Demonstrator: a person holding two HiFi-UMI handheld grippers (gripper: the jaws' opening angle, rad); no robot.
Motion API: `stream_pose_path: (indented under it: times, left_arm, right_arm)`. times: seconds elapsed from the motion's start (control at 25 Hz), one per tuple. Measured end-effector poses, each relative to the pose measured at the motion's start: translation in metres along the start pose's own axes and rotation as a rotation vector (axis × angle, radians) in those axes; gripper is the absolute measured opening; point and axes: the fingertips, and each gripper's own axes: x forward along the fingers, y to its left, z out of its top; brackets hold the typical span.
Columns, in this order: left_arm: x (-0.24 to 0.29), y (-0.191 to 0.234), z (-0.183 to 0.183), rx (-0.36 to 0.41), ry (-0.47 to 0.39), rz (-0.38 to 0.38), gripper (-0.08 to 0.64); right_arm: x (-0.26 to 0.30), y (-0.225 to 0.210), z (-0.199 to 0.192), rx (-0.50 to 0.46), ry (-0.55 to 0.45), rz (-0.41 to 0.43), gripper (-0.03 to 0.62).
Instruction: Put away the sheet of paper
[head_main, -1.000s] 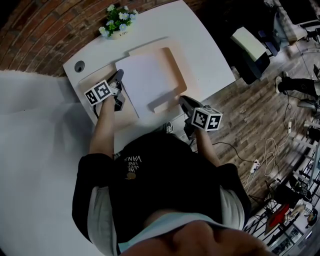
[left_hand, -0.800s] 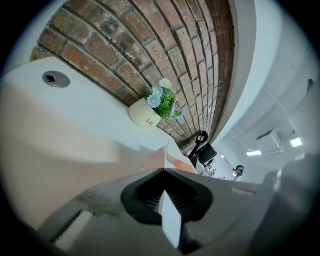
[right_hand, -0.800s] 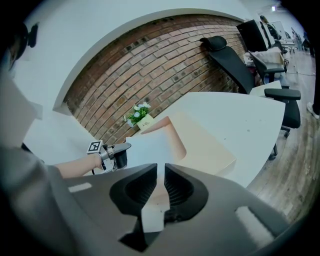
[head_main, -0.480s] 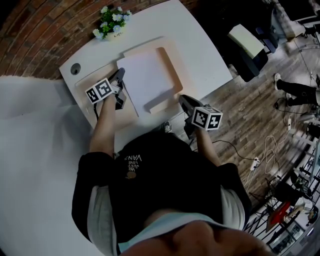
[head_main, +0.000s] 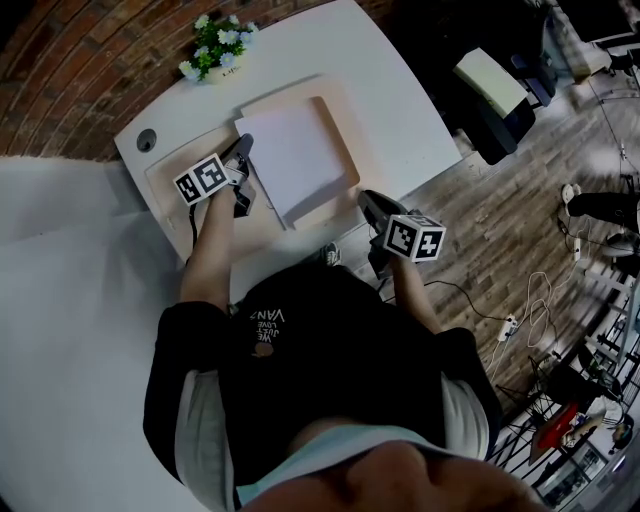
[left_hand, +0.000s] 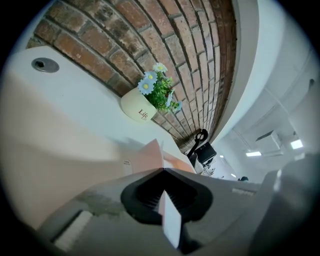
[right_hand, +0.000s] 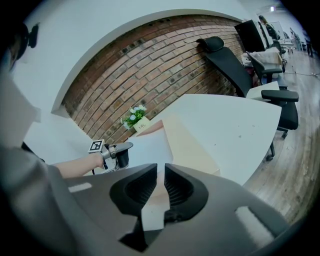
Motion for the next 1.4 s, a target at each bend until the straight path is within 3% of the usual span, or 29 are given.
stream_pose_path:
  times: [1.4]
  left_arm:
    - [0.053,-0.027,-0.019,0.033,0.077,0.012,0.0]
  right_arm:
    - [-0.004,-0.018,0.015,0.006,-0.001,0.011,0.044]
